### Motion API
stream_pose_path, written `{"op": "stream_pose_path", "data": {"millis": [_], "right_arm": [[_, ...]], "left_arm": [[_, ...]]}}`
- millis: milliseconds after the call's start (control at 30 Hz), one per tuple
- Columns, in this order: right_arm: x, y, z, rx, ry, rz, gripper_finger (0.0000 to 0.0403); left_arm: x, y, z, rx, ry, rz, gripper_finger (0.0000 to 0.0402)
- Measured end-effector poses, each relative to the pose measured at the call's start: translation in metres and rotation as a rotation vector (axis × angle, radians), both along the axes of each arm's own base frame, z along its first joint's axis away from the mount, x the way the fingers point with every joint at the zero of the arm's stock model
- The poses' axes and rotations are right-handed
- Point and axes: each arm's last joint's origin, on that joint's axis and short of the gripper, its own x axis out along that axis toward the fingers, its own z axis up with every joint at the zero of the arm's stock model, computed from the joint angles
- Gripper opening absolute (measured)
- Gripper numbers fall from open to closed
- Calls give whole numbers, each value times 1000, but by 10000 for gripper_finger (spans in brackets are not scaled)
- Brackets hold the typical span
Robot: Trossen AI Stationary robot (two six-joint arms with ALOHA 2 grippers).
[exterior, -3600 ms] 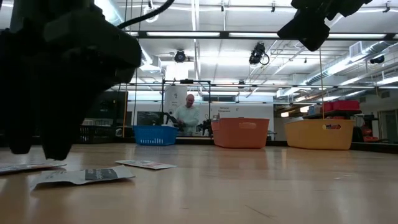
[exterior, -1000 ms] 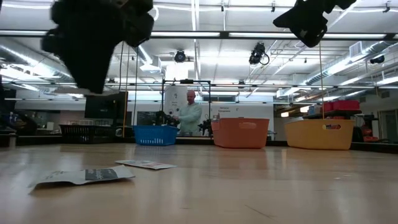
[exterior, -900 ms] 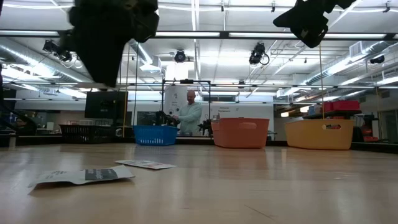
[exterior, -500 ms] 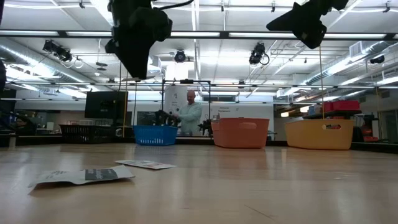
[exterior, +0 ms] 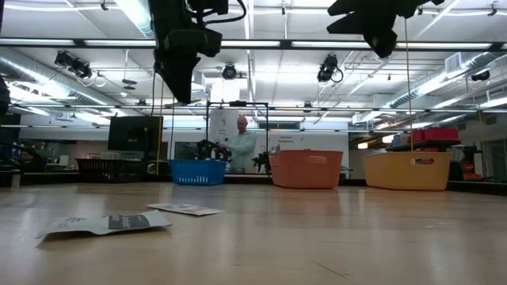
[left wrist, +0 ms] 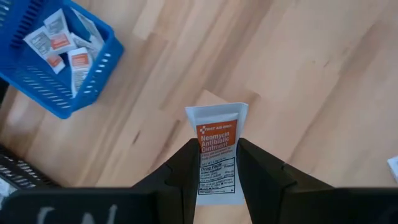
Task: Pick & Place First Aid Supplies
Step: Put the ointment pack into the blue bin
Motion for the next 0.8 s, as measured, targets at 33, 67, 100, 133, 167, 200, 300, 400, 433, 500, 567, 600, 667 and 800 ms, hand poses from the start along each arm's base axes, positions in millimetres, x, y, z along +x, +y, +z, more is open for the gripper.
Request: {"op": "stream_pose_path", "data": {"millis": [33, 67, 100, 133, 167, 200, 300, 400, 433, 500, 567, 600, 667, 800], "right_arm": [[-2, -4, 3, -3, -4, 4, 120], [-4, -8, 6, -3, -9, 4, 105], [-7, -12, 9, -4, -14, 0, 91], [-10, -17, 12, -8, -17, -3, 76], [-13, -21, 14, -14, -17, -7, 61], [-16, -25, 16, -26, -12, -11, 47], [-27, -36, 20, -70, 12, -23, 12], [-36, -47, 23, -117, 38, -54, 7], [-39, -51, 24, -127, 45, -76, 9], [-44, -58, 25, -158, 62, -117, 11], [-50, -64, 26, -201, 81, -133, 8], [-53, -67, 27, -224, 91, -138, 5], [-58, -72, 27, -253, 109, -149, 3], [-64, -79, 28, -257, 123, -179, 6]], "left_arm": [[-1, 4, 0, 2, 4, -1, 110], [-1, 7, 0, 1, 5, 6, 110], [-2, 11, 0, 2, 6, 12, 110], [-2, 14, 0, 2, 9, 12, 110], [-3, 17, 0, 2, 10, 10, 110], [-3, 20, 0, 3, 12, 5, 110], [-3, 30, 0, 13, 1, 10, 110], [-4, 41, 1, 23, -10, 20, 110], [-4, 46, 1, 31, -17, 18, 110], [-5, 54, 2, 44, -30, 26, 110], [-6, 63, 3, 53, -44, 51, 110], [-7, 67, 3, 55, -48, 65, 110], [-9, 76, 3, 61, -61, 93, 110], [-13, 95, 5, 78, -100, 153, 110]]}}
